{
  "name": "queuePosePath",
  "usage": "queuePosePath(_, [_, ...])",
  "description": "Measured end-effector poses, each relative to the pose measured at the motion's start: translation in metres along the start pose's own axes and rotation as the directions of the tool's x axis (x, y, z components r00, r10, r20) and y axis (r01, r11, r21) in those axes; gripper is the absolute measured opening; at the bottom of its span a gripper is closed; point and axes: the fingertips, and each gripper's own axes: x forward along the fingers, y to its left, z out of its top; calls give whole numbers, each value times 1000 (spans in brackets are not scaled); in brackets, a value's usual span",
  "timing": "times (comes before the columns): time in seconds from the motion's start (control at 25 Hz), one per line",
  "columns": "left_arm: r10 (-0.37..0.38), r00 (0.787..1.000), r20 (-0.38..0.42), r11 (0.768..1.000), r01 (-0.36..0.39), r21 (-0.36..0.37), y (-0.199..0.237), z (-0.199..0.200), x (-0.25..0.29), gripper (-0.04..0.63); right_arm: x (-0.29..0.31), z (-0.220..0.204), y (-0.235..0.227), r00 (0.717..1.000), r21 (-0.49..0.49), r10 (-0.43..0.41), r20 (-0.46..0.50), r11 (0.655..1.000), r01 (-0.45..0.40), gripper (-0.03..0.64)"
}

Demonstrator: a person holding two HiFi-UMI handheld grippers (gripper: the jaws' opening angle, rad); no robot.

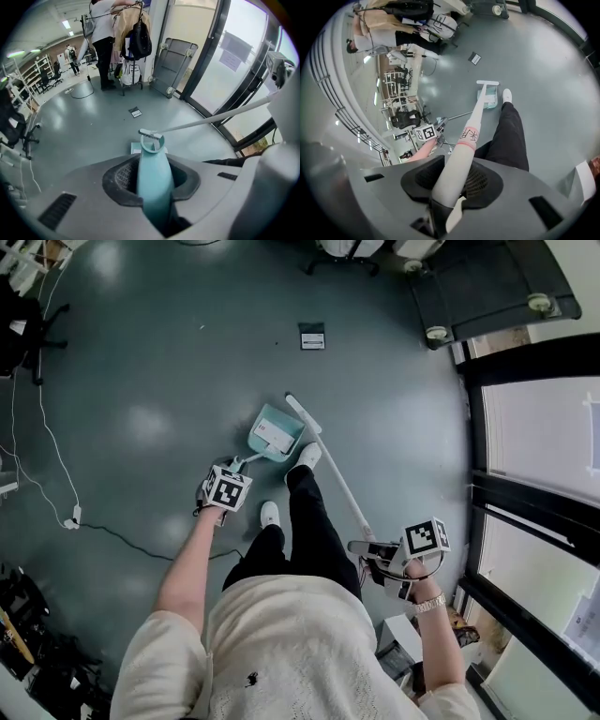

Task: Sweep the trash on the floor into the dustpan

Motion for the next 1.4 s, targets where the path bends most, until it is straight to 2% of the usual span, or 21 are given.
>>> queuePosePath(0.12, [21,1000,-13,1000,-21,3,28,52,9,94,-25,71,27,998,-6,38,45,999,-38,104])
queuePosePath(0.2, [27,1000,-12,1000,-27,4,42,87,10,94,-43,115,38,998,-29,27,59,999,-26,104])
queuePosePath(0.32, [32,999,-24,999,-31,42,67,141,11,95,-67,175,47,997,-62,-13,71,998,18,104])
queuePosePath(0.48, [34,999,1,997,-34,76,106,212,11,95,-87,240,67,993,-38,-27,114,999,32,104])
queuePosePath(0.72, [-2,999,32,976,-5,216,179,313,23,94,-83,316,92,975,64,-12,221,998,-2,104])
queuePosePath(0.88, [-50,999,2,942,46,332,238,373,48,94,-63,360,117,951,159,-3,308,986,-49,104])
queuePosePath(1.0, [-100,994,-50,889,112,443,273,418,72,94,-47,391,139,916,248,15,400,961,-124,104])
queuePosePath(1.08, [-135,986,-98,833,166,527,298,450,93,94,-30,412,152,880,299,24,474,936,-186,104])
queuePosePath(1.12, [-154,979,-133,794,203,572,310,465,106,94,-19,421,157,859,325,18,512,922,-213,104])
queuePosePath(1.2, [-197,958,-208,699,286,656,334,489,142,95,9,443,162,820,384,-16,572,888,-251,104])
queuePosePath(1.28, [-225,941,-254,611,339,716,361,514,180,94,38,478,163,796,427,-50,603,863,-269,104])
queuePosePath(1.32, [-229,935,-271,579,355,734,373,526,195,94,49,494,164,789,438,-63,611,857,-270,104])
queuePosePath(1.4, [-222,926,-306,534,378,756,388,551,214,94,61,519,165,778,455,-81,623,847,-276,104])
